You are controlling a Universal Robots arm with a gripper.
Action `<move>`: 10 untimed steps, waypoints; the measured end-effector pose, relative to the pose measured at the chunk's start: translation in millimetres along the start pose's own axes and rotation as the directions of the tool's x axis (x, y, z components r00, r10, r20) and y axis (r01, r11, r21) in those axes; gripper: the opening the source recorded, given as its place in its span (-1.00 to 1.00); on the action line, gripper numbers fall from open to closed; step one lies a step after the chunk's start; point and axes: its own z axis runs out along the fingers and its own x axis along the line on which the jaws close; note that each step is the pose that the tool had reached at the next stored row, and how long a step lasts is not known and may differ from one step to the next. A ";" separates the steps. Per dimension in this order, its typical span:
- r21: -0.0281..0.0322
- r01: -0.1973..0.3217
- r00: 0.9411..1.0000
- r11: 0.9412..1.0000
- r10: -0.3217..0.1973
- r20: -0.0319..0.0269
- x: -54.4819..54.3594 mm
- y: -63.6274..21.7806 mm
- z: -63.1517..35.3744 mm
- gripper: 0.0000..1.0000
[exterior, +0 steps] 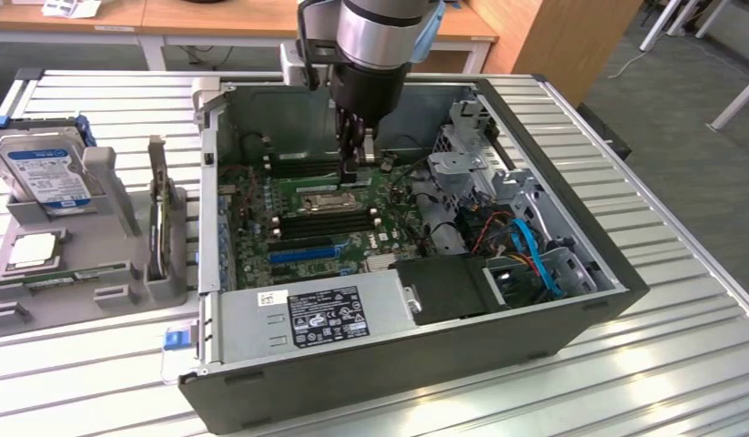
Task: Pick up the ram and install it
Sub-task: 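Insert the ram into the slot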
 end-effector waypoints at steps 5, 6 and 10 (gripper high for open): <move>0.000 0.004 1.000 1.000 -0.004 0.000 0.9 -0.3 6.9 -0.77; 0.000 0.004 1.000 1.000 -0.004 0.000 1.1 -0.4 8.4 -0.77; 0.000 0.006 1.000 1.000 -0.006 0.000 2.0 -0.7 14.1 -0.77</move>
